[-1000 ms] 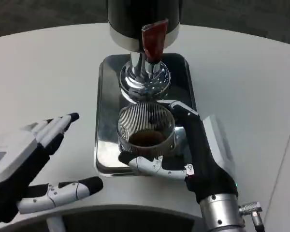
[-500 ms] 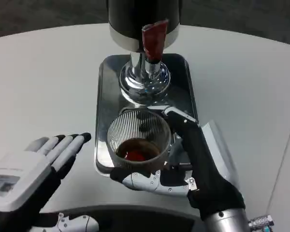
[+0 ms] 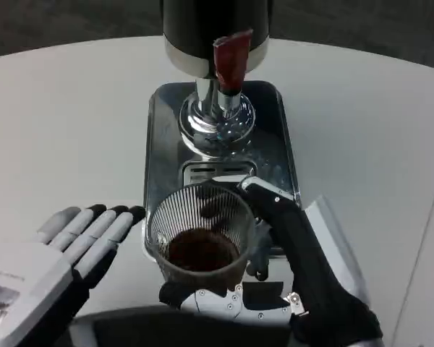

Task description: Grasp the cup under the faucet to collect the drink, then remove the cup.

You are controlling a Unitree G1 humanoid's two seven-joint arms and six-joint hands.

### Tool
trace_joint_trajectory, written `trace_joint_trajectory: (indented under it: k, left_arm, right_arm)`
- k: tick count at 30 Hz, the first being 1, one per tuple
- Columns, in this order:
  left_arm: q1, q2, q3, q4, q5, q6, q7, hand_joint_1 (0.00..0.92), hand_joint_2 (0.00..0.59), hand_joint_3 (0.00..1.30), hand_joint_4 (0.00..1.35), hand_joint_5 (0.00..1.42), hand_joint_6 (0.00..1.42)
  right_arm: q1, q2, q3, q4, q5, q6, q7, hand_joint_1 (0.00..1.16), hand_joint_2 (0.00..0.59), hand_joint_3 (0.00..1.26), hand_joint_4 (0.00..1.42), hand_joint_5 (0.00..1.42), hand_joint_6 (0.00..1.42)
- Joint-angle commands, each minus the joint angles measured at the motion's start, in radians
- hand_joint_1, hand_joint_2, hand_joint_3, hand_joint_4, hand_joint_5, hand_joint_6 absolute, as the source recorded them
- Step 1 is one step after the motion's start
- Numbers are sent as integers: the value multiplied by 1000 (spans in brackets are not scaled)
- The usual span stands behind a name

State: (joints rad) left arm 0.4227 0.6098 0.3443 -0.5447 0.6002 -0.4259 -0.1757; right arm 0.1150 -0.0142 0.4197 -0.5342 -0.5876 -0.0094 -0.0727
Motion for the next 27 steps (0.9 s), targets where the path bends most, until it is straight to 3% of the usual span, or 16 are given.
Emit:
trace_joint_trajectory:
  k: [1, 13, 27]
  left_arm:
    - [33, -8, 17, -1, -2, -44, 13, 0, 45, 0, 0, 0, 0]
    - [23, -4, 13, 28, -12, -129, 10, 0, 47, 0, 0, 0, 0]
    - [-15, -2, -23, 16, -17, -103, -26, 0, 50, 0, 0, 0, 0]
  right_arm:
    - [42, -15, 1, -91, 22, -11, 39, 1114, 95, 653, 865, 905, 1255]
    - [93, -8, 22, -157, 4, -15, 58, 1115, 95, 653, 868, 905, 1255]
    - [98, -8, -2, -161, 11, -20, 43, 1114, 102, 653, 876, 905, 1255]
